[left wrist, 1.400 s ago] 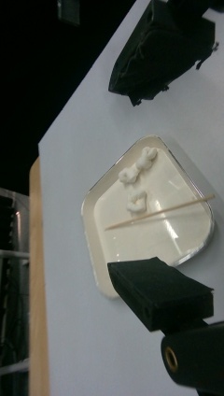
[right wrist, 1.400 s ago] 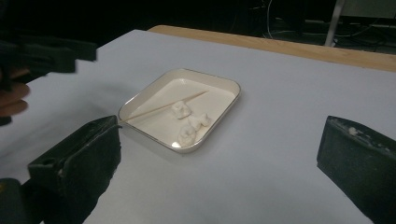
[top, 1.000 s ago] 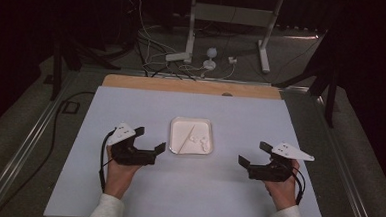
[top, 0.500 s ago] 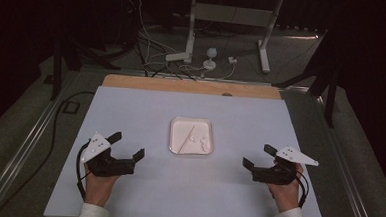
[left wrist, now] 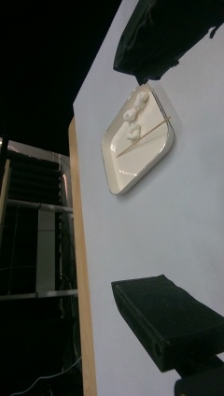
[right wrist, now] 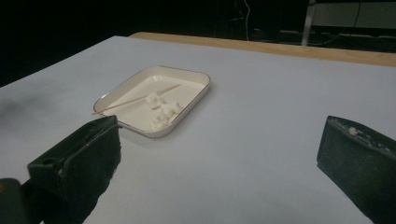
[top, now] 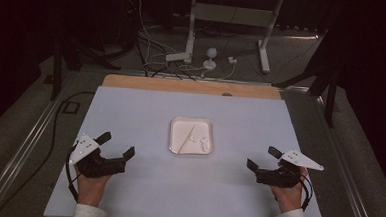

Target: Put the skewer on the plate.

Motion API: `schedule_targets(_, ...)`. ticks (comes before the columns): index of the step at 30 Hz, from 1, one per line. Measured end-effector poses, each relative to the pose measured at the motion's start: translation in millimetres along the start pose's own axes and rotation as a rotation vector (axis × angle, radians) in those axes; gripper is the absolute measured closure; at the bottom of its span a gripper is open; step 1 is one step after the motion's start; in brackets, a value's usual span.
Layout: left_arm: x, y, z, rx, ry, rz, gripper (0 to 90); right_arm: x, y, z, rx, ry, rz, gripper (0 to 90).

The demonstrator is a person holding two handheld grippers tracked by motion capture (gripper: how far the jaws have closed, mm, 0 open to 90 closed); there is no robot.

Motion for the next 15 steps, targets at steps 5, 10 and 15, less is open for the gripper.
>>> schedule_targets(5, 2.1, -0.5, 4.1, 0.004, 0.009, -0.007, 0.4, 1.3, 0.0, -2.8, -0.008, -0.004, -0.009, 0.0)
schedule_targets(10, 4.7, -1.9, 12.1, 0.015, 0.028, -0.010, 0.4, 1.9, -0.2, -4.1, 0.000, -0.007, -0.015, 0.0)
schedule_targets(15, 4.5, -4.7, 16.2, 0.028, 0.033, -0.005, 0.4, 0.2, -3.0, -4.4, -0.009, -0.003, -0.010, 0.0)
Point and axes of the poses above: each handheld gripper's, and its own axes: x roughly backward along the jaws, y roughly out of its top, z roughly to its left, the point moved 9 cm from there along -x, roughly forward along the jaws, and after that the axes turned 8 degrees about z, right-handed, at the moved point
